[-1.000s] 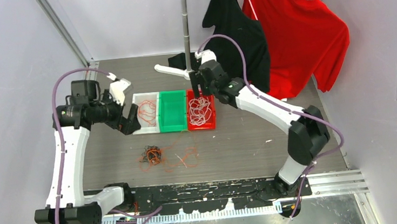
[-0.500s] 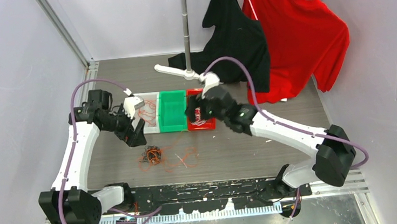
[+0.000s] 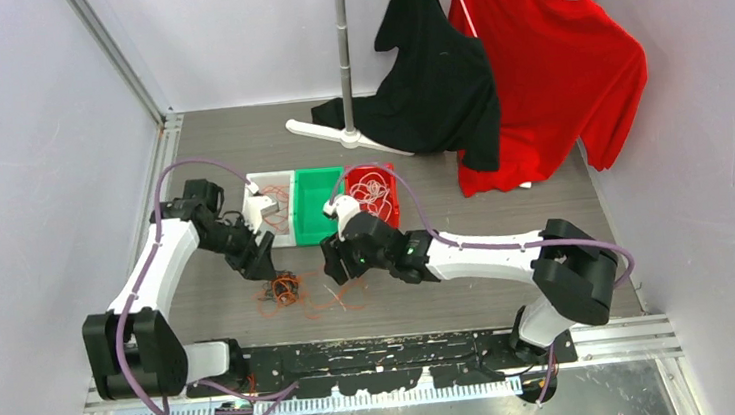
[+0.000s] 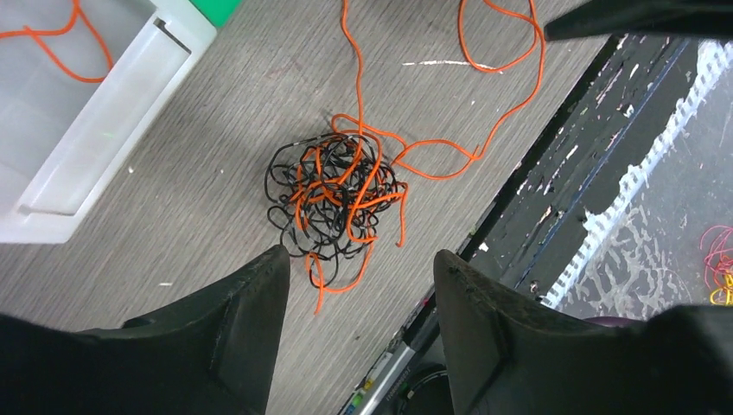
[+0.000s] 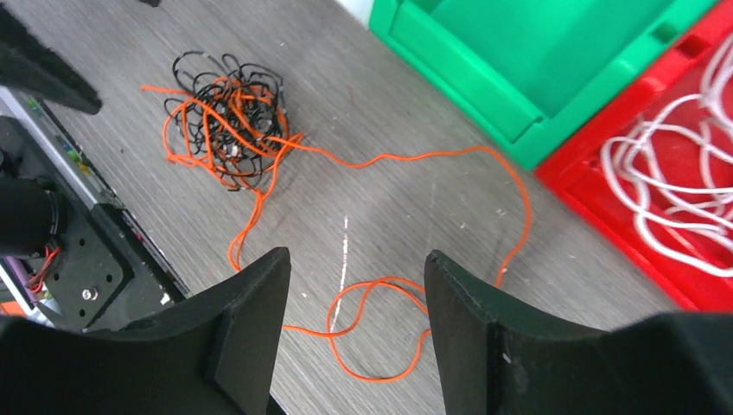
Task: Untangle the cables
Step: Place the cable in the bin, then untie the cable.
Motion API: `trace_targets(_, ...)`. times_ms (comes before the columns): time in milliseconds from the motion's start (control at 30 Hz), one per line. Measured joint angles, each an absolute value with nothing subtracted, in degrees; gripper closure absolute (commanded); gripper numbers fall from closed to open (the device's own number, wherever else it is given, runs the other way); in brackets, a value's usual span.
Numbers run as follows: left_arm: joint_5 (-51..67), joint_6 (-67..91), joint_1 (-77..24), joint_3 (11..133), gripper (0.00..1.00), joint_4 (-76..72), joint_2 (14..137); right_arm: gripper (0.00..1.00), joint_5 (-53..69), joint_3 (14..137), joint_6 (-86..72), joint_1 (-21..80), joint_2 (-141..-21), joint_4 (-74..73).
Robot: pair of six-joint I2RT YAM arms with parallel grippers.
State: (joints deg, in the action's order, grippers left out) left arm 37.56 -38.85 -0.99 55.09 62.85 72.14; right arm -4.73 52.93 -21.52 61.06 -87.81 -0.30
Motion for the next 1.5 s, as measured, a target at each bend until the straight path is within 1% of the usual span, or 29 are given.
trace_targets(100,38.1,-39.7,-1.0,54.6,0.36,62.1,74.9,0.37,-5.0,51.4,-22.0,62.6,-88.3,2.3)
trace_targets(200,38.1,-40.0,-1.0,53.8,0.36,60.8,77.8,0.37,-5.9,49.3,-22.7,64.4,-88.4,4.6)
trace_targets(333,38.1,-40.1,-1.0,52.8,0.40,59.4,81.3,0.36,-6.4,46.1,-23.3,66.2,-88.5,7.0)
trace_targets(400,38.0,-40.0,-1.0,52.6,0.44,58.8,83.0,0.36,-6.4,44.8,-23.3,67.1,-88.5,7.8)
trace_targets(500,38.0,-39.8,-1.0,52.6,0.52,58.3,84.6,0.36,-6.7,43.7,-23.3,68.1,-88.5,8.2)
trace_targets(567,38.1,-39.6,-1.0,52.6,0.61,58.2,85.1,0.36,-7.1,43.1,-23.3,68.8,-88.5,8.3)
trace_targets(600,38.2,-39.4,-1.0,52.6,0.68,58.2,85.1,0.37,-7.3,42.8,-23.3,69.0,-88.5,8.5)
trace_targets(667,38.8,-39.2,-1.0,52.8,0.87,58.2,85.1,0.37,-7.7,42.3,-23.5,69.3,-88.5,8.6)
trace_targets(700,39.1,-39.2,-1.0,53.0,0.94,58.3,85.1,0.38,-7.9,42.2,-23.6,69.4,-88.5,8.6)
trace_targets(733,39.4,-39.0,-1.0,53.2,0.98,58.5,85.1,0.38,-8.2,42.1,-23.7,69.4,-88.5,8.6)
trace_targets(767,39.7,-39.0,-1.0,53.6,1.00,58.7,85.0,0.39,-8.4,42.0,-23.8,69.5,-88.5,8.6)
trace_targets(833,40.3,-39.0,-1.0,54.3,1.00,59.1,84.4,0.37,-9.1,41.9,-23.9,69.5,-88.5,8.6)
trace_targets(900,40.4,-39.0,-1.0,54.8,1.00,59.5,83.1,0.29,-9.9,41.9,-23.9,69.5,-88.5,8.7)
trace_targets(967,40.4,-39.0,-1.0,55.3,1.00,60.2,81.3,0.24,-10.3,41.9,-23.7,69.5,-88.5,8.8)
trace_targets(1133,40.8,-39.1,-1.0,57.0,1.00,62.7,76.8,0.18,-10.4,43.4,-20.0,69.5,-88.5,7.7)
trace_targets(1233,41.5,-39.1,-1.0,57.8,1.00,64.2,75.0,0.16,-9.8,46.5,-16.9,69.5,-88.8,7.6)
trace_targets(1500,44.1,-39.2,-1.0,59.8,1.00,69.1,70.4,0.11,-6.9,56.9,-8.0,69.4,-96.1,11.9)
